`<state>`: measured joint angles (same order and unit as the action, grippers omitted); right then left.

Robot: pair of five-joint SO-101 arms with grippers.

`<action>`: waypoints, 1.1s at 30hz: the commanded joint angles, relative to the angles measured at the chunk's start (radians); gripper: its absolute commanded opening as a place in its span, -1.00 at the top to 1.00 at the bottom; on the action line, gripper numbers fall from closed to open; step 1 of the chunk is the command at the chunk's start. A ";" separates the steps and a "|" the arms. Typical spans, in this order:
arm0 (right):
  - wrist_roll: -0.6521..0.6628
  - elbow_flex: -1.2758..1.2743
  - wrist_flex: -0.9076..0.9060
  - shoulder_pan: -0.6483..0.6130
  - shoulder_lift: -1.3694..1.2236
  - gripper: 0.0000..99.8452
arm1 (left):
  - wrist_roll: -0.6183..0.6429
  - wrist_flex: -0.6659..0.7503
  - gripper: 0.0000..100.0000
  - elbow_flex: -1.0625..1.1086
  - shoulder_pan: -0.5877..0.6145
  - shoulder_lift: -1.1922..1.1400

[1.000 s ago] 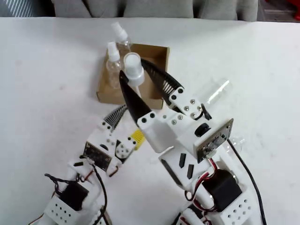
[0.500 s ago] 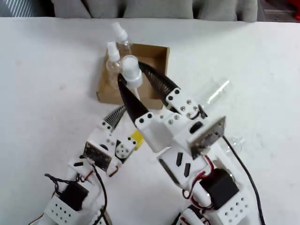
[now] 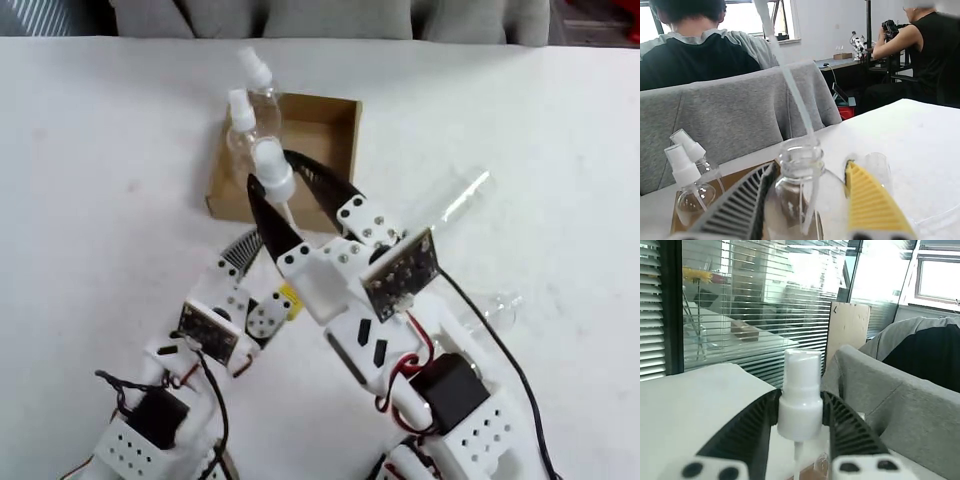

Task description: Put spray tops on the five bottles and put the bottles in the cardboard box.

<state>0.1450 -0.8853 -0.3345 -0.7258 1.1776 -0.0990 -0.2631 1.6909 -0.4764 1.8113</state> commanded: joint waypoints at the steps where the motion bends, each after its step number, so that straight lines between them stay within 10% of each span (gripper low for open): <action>1: 0.002 -0.003 -0.007 0.005 0.013 0.61 | 0.006 0.025 0.96 0.002 0.010 0.018; 13: -0.054 0.077 -0.007 0.019 0.077 0.58 | 0.005 0.025 0.96 0.002 0.010 0.018; 21: -0.060 0.078 -0.154 0.166 0.130 0.98 | 0.005 0.023 0.96 0.002 0.010 0.018; 33: -0.058 -0.137 -0.371 0.426 0.289 0.97 | 0.006 -0.003 0.96 0.002 0.050 0.016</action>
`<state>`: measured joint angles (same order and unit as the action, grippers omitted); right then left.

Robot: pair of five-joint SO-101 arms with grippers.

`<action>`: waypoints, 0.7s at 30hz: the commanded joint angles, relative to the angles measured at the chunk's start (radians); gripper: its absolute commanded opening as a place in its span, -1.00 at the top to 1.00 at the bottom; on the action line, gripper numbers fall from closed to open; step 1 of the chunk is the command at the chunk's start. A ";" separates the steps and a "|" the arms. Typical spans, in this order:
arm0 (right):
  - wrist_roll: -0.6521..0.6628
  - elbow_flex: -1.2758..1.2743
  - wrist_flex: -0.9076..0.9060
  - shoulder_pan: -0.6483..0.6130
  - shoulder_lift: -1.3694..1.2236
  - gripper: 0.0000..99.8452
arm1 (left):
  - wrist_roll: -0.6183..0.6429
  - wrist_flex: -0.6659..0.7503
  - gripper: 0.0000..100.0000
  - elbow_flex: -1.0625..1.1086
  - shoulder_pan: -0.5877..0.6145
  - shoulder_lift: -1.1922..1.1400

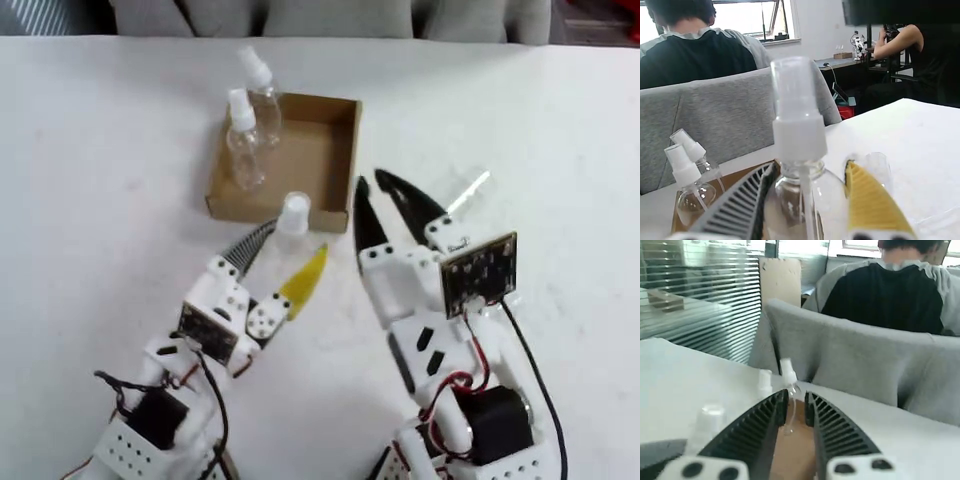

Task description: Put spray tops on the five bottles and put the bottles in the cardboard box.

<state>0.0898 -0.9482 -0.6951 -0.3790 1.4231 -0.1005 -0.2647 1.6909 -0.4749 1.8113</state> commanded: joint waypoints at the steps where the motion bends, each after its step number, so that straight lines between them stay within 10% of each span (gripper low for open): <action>1: 0.002 -0.126 -0.007 0.113 0.068 0.97 | 0.009 -0.002 0.96 0.002 0.061 0.016; 21: 0.002 -0.743 -0.002 0.438 0.369 0.97 | 0.005 0.262 0.96 -0.014 0.318 0.016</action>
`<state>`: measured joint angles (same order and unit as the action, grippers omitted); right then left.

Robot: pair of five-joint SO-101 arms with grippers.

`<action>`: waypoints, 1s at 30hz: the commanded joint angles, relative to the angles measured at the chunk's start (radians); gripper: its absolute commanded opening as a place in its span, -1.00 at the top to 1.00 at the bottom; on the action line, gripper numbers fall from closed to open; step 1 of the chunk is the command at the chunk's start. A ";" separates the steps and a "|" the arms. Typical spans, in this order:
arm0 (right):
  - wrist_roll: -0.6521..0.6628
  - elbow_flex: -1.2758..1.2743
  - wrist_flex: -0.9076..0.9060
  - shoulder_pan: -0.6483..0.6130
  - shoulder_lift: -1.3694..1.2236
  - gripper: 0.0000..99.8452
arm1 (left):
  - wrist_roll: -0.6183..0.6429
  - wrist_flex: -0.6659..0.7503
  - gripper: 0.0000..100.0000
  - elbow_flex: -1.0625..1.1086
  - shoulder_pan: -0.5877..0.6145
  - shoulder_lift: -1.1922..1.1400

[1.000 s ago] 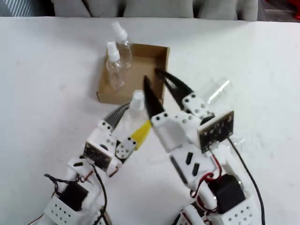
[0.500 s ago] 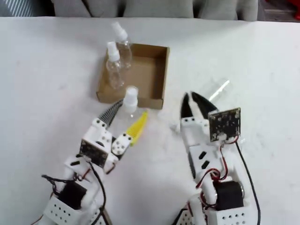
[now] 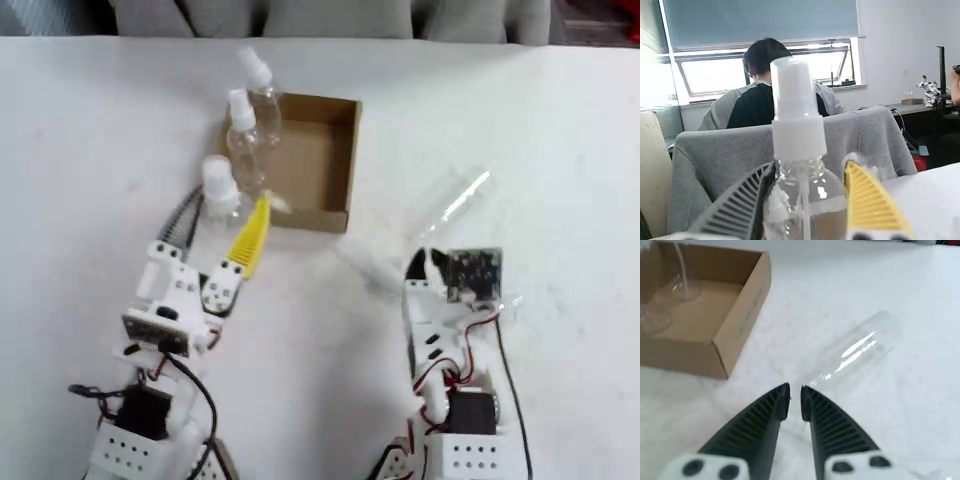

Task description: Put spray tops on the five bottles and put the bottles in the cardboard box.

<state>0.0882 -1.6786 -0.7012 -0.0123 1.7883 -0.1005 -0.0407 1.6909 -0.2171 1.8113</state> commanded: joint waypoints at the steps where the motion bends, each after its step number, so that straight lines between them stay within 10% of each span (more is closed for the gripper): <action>1: 0.005 -0.012 -0.008 0.090 0.004 0.97 | 0.005 0.038 0.96 -0.025 0.070 0.016; 21: 0.006 -0.012 -0.125 0.130 -0.002 0.97 | 0.012 0.057 0.96 -0.680 0.145 -0.771; 30: 0.101 -0.012 -0.130 0.130 -0.002 0.97 | 0.012 0.485 0.96 -0.586 0.145 -1.066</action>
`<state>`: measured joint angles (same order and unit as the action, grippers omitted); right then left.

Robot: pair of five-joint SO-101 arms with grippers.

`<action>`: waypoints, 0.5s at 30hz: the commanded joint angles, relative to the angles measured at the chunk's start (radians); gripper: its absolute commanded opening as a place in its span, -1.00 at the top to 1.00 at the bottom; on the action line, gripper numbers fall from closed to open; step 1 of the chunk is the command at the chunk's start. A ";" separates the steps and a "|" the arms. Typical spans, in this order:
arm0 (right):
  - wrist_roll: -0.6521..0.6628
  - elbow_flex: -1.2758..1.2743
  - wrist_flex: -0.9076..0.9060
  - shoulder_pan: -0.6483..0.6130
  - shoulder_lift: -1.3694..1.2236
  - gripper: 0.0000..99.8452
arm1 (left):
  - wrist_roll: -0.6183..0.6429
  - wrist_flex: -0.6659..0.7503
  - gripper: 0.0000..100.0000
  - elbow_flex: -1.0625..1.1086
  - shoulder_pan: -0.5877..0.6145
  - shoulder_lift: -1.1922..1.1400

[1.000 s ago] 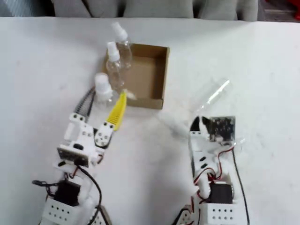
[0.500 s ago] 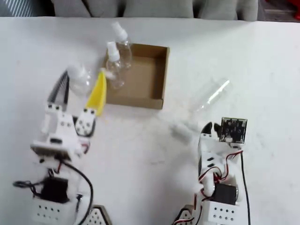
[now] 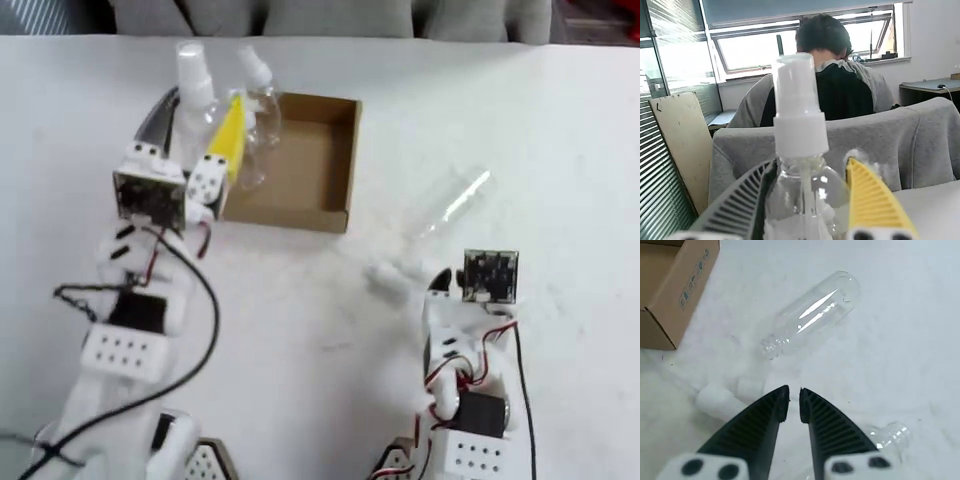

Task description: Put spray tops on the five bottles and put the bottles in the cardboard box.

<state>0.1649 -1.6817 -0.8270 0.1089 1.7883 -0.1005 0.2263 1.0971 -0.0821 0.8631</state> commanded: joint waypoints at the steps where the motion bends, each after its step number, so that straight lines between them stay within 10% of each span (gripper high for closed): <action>1: 0.025 -0.009 -0.004 0.008 -0.002 0.97 | 0.012 0.261 0.96 0.012 0.010 -0.159; 15: 0.026 -0.009 -0.001 0.005 -0.002 0.97 | 0.015 0.746 0.96 0.017 0.038 -0.661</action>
<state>0.1803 -1.6817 -0.8270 0.1089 1.7883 -0.1005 0.8401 1.1231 -0.0575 0.2908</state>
